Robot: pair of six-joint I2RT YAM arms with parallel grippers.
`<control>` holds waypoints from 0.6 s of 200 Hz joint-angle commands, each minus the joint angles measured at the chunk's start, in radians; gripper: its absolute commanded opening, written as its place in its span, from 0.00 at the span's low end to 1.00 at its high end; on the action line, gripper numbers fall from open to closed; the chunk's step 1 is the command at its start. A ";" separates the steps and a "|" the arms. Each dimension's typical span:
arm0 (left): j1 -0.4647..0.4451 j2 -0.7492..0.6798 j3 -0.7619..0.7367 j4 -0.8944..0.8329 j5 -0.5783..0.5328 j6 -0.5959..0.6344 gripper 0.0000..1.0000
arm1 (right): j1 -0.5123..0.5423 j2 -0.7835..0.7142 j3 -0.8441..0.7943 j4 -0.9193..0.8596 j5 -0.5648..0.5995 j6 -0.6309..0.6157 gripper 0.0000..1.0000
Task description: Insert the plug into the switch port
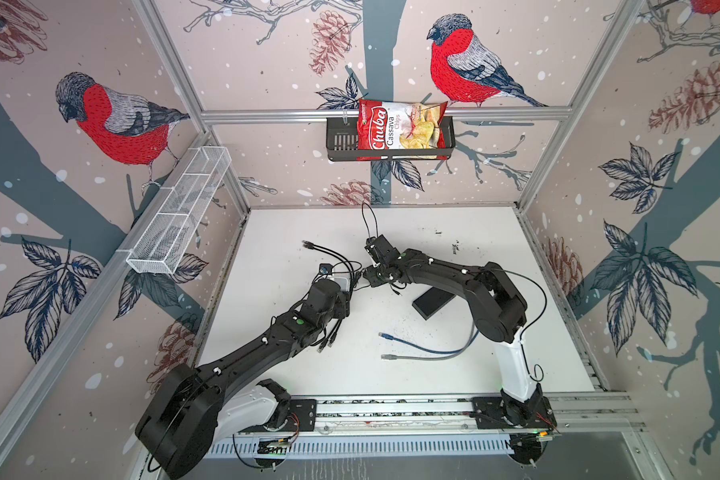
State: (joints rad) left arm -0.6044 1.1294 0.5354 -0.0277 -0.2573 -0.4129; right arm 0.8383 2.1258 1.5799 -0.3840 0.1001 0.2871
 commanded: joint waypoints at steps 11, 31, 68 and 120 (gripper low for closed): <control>0.002 -0.003 -0.004 0.060 -0.011 0.002 0.56 | 0.008 0.001 0.008 -0.026 0.031 0.014 0.29; 0.002 -0.002 -0.005 0.063 -0.013 -0.001 0.56 | 0.009 0.004 0.019 -0.029 0.022 0.021 0.30; 0.002 -0.003 -0.010 0.068 -0.012 0.000 0.56 | 0.010 0.040 0.045 -0.061 0.040 0.028 0.27; 0.002 -0.005 -0.014 0.069 -0.011 0.000 0.56 | 0.011 0.015 -0.014 -0.040 0.049 0.041 0.21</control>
State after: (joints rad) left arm -0.6041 1.1286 0.5232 -0.0090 -0.2623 -0.4149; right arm 0.8482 2.1513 1.5932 -0.4042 0.1352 0.3130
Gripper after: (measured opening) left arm 0.710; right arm 0.220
